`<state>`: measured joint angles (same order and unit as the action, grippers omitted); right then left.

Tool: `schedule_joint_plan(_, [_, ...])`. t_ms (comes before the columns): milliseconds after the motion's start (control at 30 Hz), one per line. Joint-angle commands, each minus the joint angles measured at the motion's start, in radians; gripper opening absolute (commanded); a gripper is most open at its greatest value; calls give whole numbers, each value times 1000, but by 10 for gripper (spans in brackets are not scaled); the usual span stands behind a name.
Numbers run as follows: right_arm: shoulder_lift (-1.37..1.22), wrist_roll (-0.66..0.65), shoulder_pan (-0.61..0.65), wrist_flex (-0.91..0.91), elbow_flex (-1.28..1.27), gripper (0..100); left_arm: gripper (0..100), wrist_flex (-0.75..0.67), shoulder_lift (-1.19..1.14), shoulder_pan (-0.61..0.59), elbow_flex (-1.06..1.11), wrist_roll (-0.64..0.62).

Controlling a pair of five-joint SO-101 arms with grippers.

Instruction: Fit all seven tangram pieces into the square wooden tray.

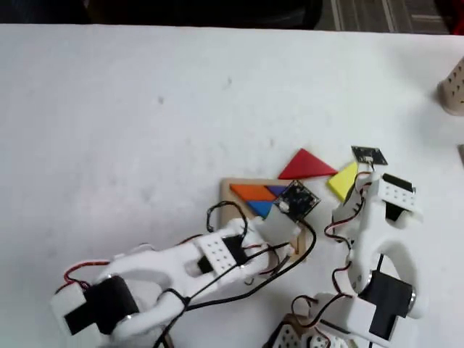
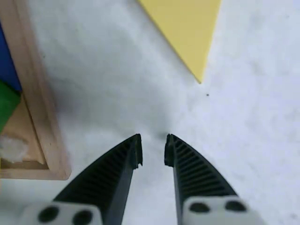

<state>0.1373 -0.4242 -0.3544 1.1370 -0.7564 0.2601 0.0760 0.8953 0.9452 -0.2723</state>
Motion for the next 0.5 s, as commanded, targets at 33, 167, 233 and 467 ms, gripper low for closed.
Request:
schedule_joint_plan(33, [4, 5, -12, -5, 31, 77, 24, 14, 4, -45, -51, -11])
schedule_joint_plan(167, [2, 5, -12, -7, 31, 77, 24, 35, 4, -62, -51, -11])
schedule_joint_plan(233, [1, 5, -12, -7, 31, 77, 24, 60, 5, -59, -52, -11])
schedule_joint_plan(467, [-2, 5, -10, -8, 31, 79, 24, 95, 82, -56, -18, -3])
